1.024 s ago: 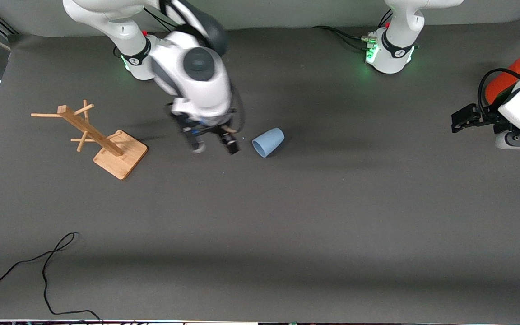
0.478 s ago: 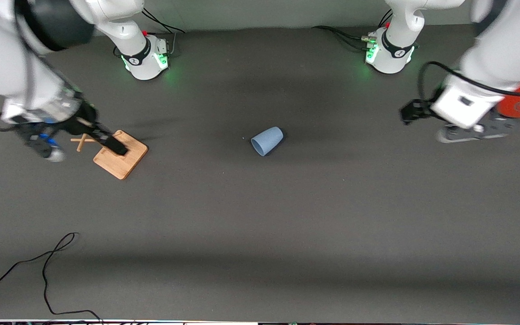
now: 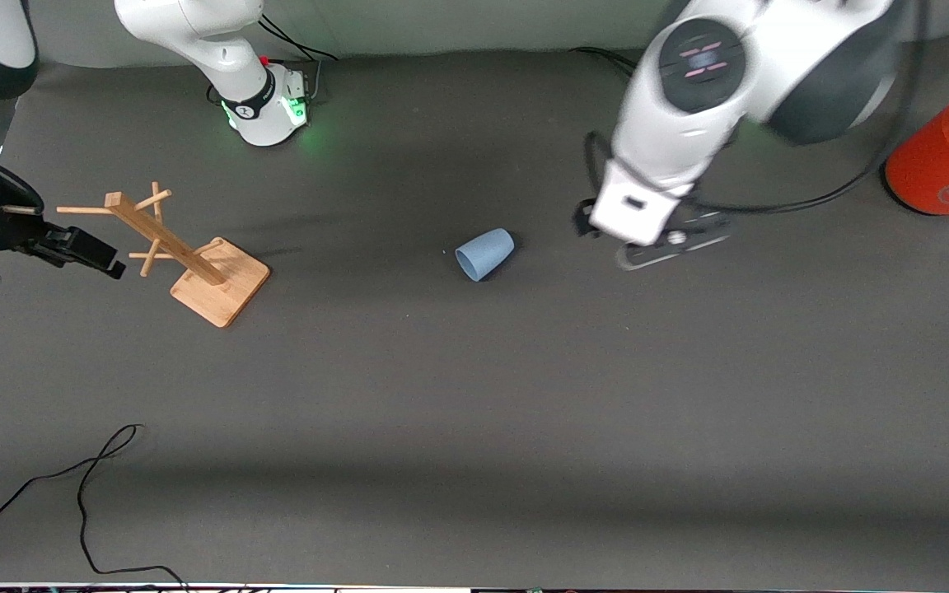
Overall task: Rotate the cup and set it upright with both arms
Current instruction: 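Lower the left gripper onto the lying cup and grasp its rim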
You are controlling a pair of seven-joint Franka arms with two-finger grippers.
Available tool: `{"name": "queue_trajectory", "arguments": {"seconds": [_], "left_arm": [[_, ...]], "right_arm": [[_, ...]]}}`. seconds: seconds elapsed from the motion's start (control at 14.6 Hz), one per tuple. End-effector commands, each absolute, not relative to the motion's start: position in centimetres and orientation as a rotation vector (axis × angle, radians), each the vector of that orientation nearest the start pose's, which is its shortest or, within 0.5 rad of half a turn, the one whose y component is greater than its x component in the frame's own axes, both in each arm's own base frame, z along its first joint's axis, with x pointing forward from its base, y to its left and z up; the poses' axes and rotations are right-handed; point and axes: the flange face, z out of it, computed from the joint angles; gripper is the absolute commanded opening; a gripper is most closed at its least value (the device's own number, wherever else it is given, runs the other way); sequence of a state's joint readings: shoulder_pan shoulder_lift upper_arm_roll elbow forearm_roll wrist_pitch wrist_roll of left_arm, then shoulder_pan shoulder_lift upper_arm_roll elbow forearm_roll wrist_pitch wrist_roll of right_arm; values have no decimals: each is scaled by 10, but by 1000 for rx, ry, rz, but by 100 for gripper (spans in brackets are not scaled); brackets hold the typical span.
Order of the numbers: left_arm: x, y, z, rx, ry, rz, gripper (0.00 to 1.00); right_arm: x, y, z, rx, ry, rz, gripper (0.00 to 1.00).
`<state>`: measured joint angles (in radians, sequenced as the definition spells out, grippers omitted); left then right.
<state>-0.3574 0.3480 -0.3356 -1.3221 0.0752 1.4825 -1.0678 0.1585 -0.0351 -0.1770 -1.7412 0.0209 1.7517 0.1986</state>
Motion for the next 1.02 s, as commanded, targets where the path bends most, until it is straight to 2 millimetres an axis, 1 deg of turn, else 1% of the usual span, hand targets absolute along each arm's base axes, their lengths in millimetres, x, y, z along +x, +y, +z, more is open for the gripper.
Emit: {"name": "queue_trajectory", "arguments": {"seconds": [0.0,0.07,0.2,0.41,0.55,0.75,0.89,0.96], "left_arm": [[531,-437,493,-2869,-805,230,100],[528,-454,477,-2844,-835,224,100],[513,-497,444,-2816,-824,180,100],[483,-545,395,-2780,-763,76,100],[465,-567,361,-2743,-725,6,100],[445,-590,306,-2698,-677,-68,100],[436,-599,273,-2678,-683,-87,100],[430,-603,261,-2674,-670,-83,100]], "right_arm": [[566,-4,570,-3145,256,-60,100],[568,-3,569,-3149,218,-55,100],[587,7,566,-3155,174,-52,100],[593,8,566,-3154,167,-38,100],[601,12,568,-3158,160,-36,100],[608,15,575,-3164,147,-11,100],[608,22,576,-3163,128,-13,100],[608,23,575,-3165,128,-10,100]]}}
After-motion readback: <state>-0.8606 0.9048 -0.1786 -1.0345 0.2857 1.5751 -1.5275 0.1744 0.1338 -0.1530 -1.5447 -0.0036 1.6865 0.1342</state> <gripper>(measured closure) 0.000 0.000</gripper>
